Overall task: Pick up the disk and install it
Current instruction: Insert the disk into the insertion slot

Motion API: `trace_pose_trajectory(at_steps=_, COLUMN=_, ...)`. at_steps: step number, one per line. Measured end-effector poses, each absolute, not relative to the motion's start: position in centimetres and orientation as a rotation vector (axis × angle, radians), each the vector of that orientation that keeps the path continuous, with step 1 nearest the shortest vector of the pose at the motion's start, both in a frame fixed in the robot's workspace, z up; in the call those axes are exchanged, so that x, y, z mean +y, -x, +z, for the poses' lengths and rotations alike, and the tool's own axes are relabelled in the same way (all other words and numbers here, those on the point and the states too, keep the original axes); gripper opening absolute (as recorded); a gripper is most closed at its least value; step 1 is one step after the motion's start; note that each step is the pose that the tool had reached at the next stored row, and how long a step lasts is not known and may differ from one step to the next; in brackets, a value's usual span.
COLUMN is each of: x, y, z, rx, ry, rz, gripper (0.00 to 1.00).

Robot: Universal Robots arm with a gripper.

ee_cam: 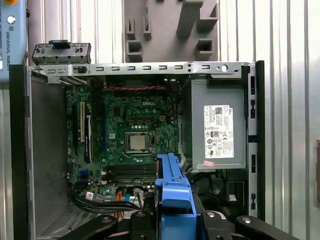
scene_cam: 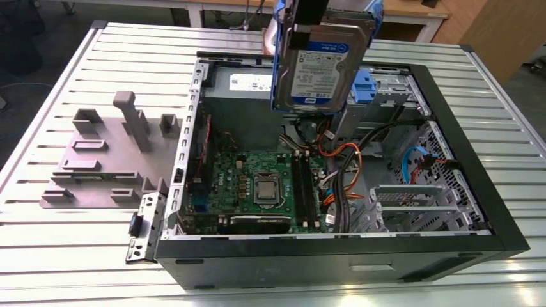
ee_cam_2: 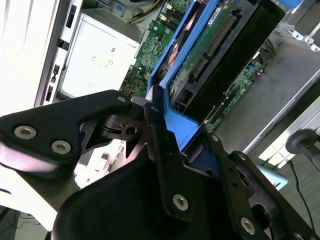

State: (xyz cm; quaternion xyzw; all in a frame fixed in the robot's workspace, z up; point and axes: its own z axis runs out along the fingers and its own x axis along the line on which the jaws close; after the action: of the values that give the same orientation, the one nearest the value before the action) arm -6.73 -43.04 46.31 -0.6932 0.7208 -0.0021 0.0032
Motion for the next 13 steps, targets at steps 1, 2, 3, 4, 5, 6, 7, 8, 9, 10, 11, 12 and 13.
trace_pose_trajectory(at_steps=1, x=-43.1, y=6.73, z=46.31, rx=2.26, ry=2.173, rz=-0.007, gripper=0.36)
trace_pose_trajectory(at_steps=2, x=-43.16, y=6.73, z=46.31, rx=2.26, ry=2.173, rz=-0.007, gripper=0.36)
trace_pose_trajectory(at_steps=3, x=-43.23, y=6.73, z=46.31, rx=2.26, ry=2.173, rz=-0.007, gripper=0.36)
trace_pose_trajectory(at_steps=4, x=-43.3, y=6.73, z=46.31, rx=2.26, ry=2.173, rz=-0.007, gripper=0.36)
trace_pose_trajectory(at_steps=5, x=-43.38, y=6.73, z=46.31, rx=2.26, ry=2.173, rz=-0.007, gripper=0.36)
trace_pose_trajectory(at_steps=6, x=-43.45, y=6.73, z=46.3, rx=2.26, ry=2.173, rz=-0.007, gripper=0.36)
trace_pose_trajectory(at_steps=7, x=-43.53, y=6.73, z=46.3, rx=2.26, ry=2.173, rz=-0.007, gripper=0.36)
trace_pose_trajectory(at_steps=8, x=-43.62, y=6.73, z=46.3, rx=2.26, ry=2.173, rz=-0.007, gripper=0.36)
trace_pose_trajectory(at_steps=9, x=-43.69, y=6.73, z=46.3, rx=2.26, ry=2.173, rz=-0.007, gripper=0.36)
trace_pose_trajectory(at_steps=10, x=-43.77, y=6.73, z=46.3, rx=2.26, ry=2.173, rz=-0.007, gripper=0.36)
trace_pose_trajectory(at_steps=11, x=-43.83, y=6.73, z=46.3, rx=2.26, ry=2.173, rz=-0.007, gripper=0.36)
trace_pose_trajectory(at_steps=12, x=-43.89, y=6.73, z=46.3, rx=2.26, ry=2.173, rz=-0.007, gripper=0.36)
trace_pose_trajectory(at_steps=13, x=-43.95, y=6.73, z=46.31, rx=2.26, ry=2.173, rz=-0.007, gripper=0.36)
